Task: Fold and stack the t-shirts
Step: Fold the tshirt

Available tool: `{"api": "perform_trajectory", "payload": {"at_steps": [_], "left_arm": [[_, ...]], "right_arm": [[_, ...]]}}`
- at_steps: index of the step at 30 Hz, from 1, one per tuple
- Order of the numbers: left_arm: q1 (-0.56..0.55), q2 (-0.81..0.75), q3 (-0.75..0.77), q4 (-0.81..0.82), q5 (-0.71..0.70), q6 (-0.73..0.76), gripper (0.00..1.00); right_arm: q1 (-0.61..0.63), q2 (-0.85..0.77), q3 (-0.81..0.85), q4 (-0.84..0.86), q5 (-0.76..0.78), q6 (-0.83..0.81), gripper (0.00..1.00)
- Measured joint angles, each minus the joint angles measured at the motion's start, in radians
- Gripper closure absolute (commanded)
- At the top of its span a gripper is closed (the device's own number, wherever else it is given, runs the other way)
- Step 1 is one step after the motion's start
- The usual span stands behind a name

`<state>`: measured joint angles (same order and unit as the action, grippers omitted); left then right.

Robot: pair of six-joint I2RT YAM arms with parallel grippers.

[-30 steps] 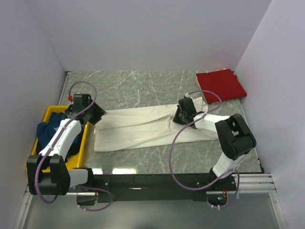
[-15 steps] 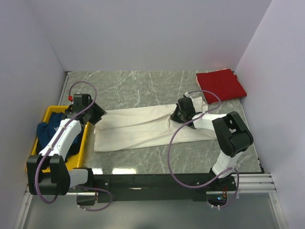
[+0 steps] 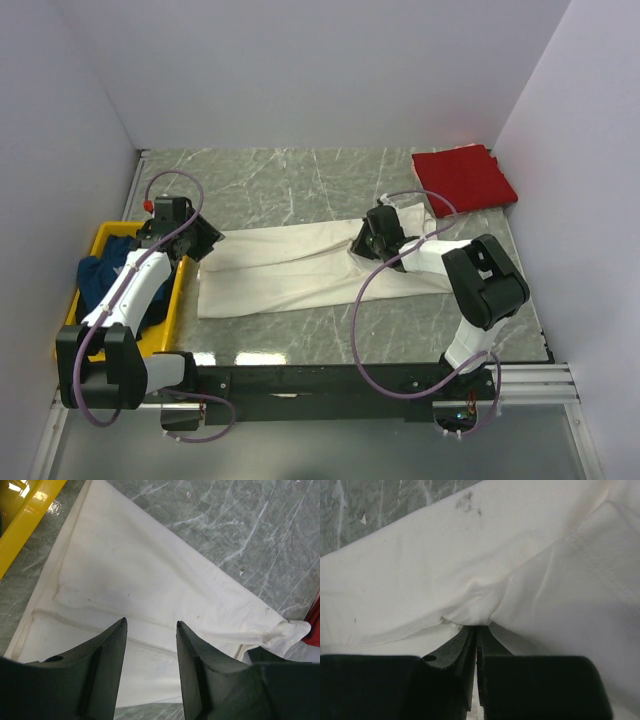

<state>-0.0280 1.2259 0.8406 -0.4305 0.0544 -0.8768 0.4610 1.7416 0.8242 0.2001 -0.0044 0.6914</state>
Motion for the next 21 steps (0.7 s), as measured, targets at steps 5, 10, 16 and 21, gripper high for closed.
{"api": "perform_trajectory", "payload": {"at_steps": [5,10,16,21], "left_arm": [[-0.003,0.000,0.000,0.000,0.000,0.000,0.51],[-0.011,0.000,0.000,0.000,0.000,0.000,0.51],[-0.020,0.000,0.000,0.000,0.000,0.000,0.51],[-0.031,0.001,0.000,0.000,0.000,0.000,0.51]], "right_arm": [[0.016,0.004,0.000,0.000,0.000,0.000,0.91],[0.042,0.017,0.009,0.001,0.014,-0.002,0.91],[0.060,0.032,0.034,-0.013,0.047,-0.016,0.84],[0.071,0.038,0.065,-0.042,0.066,-0.042,0.69]]}}
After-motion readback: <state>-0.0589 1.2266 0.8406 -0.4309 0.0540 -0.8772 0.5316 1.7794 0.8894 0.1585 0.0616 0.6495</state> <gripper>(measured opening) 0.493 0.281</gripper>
